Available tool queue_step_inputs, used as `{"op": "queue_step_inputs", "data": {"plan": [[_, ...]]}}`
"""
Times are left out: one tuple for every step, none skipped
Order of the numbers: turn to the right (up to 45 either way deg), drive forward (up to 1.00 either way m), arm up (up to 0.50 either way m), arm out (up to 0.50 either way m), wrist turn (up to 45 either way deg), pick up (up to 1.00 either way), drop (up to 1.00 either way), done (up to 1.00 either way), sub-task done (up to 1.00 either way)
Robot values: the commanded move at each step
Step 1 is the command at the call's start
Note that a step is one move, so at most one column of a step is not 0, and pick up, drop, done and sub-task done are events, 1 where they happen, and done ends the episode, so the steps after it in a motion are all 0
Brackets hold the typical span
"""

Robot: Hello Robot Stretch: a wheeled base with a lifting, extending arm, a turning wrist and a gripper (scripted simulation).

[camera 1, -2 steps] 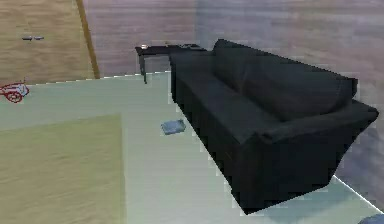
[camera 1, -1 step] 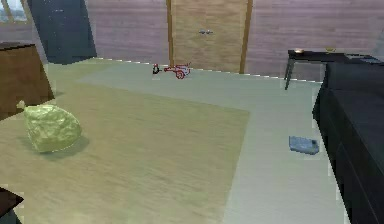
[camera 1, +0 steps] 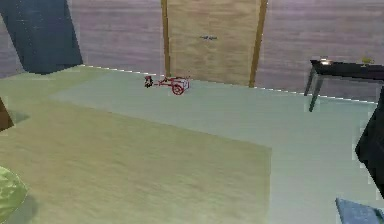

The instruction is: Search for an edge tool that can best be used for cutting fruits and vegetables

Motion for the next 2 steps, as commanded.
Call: {"op": "queue_step_inputs", "data": {"plan": [[-45.0, 0.0, 0.0, 0.0, 0.0, 0.0, 0.0, 0.0, 0.0], [-21.0, 0.0, 0.0, 0.0, 0.0, 0.0, 0.0, 0.0, 0.0]]}}
